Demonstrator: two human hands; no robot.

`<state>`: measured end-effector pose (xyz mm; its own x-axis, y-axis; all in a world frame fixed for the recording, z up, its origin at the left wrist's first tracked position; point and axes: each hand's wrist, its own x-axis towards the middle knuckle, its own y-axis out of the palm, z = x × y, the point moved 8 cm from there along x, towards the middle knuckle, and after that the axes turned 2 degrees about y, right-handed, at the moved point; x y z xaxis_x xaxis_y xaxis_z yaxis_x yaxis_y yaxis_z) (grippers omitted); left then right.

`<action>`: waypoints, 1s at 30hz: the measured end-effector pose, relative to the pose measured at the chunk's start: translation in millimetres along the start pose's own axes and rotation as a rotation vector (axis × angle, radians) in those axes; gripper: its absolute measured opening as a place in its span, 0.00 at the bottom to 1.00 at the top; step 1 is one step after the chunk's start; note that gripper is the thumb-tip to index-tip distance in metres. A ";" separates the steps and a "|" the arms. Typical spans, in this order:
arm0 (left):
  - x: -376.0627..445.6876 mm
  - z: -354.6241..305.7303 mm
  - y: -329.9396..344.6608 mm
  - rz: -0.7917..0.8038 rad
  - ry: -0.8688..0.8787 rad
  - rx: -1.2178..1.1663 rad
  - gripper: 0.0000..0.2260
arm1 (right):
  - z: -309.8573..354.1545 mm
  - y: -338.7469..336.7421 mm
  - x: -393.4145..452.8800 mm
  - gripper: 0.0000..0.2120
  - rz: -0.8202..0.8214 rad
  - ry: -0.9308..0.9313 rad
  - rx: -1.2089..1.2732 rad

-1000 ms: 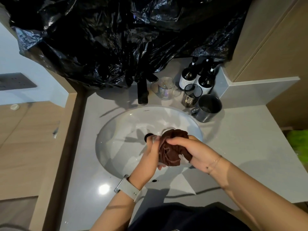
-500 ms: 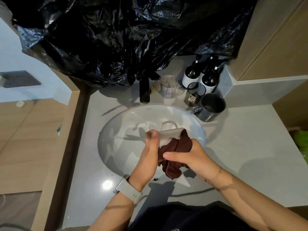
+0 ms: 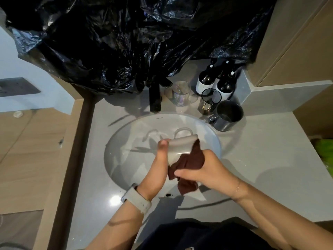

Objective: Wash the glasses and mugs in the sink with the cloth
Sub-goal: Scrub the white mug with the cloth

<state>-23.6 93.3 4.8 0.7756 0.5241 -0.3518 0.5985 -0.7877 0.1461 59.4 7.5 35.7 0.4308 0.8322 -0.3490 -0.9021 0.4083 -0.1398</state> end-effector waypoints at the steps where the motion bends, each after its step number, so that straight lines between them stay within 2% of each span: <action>1: 0.9 10.0 3.0 0.015 -0.142 -0.153 0.27 | 1.7 1.1 0.3 0.09 -0.025 -0.054 -0.184; 3: 0.5 21.5 5.0 0.027 -0.294 -0.275 0.29 | 1.0 5.3 -0.7 0.11 -0.012 -0.096 -0.286; 5: -1.3 16.2 7.3 0.004 -0.256 -0.256 0.27 | -0.8 6.6 -2.7 0.10 0.016 -0.065 -0.138; 8: -8.9 5.5 0.0 -0.153 -0.015 0.024 0.22 | -2.7 5.5 1.6 0.07 0.037 0.093 0.231; 10: -16.8 -5.7 -6.2 -0.197 0.237 0.379 0.20 | -14.0 10.0 9.4 0.14 0.116 0.310 0.470; 13: -17.3 -7.9 -8.4 -0.064 0.454 0.766 0.23 | -28.7 15.4 11.1 0.21 0.156 0.632 0.712; 15: -13.2 -8.4 -10.5 0.010 0.486 0.805 0.21 | -32.8 19.1 13.4 0.21 0.142 0.649 0.750; 18: -9.3 -8.6 -19.9 -0.019 0.473 0.661 0.17 | -30.9 21.8 16.8 0.22 0.114 0.533 0.771; 20: -8.6 -9.6 -20.4 -0.051 0.421 0.508 0.17 | -22.9 18.9 15.6 0.17 0.122 0.387 0.707; 22: -3.0 -5.3 -16.0 -0.087 0.236 0.253 0.19 | -9.6 14.7 12.4 0.12 0.116 0.168 0.428; 24: 6.5 19.2 -11.4 -0.107 -0.159 -0.104 0.24 | -6.3 11.5 10.6 0.06 0.051 0.030 0.040; 26: 6.3 38.8 -5.0 -0.027 -0.477 -0.307 0.28 | -7.5 16.1 10.4 0.12 0.043 -0.055 -0.341; 28: 4.2 38.2 -3.2 0.076 -0.555 -0.282 0.30 | -6.3 18.1 8.7 0.11 0.047 -0.090 -0.376; 30: 5.6 36.0 -4.1 0.162 -0.530 -0.209 0.34 | -5.8 9.6 7.1 0.06 0.017 -0.046 -0.130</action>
<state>-28.9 87.8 -31.1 0.6867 0.1270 -0.7157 0.5496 -0.7352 0.3969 53.6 15.2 26.4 0.4133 0.8562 -0.3100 -0.9038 0.3441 -0.2544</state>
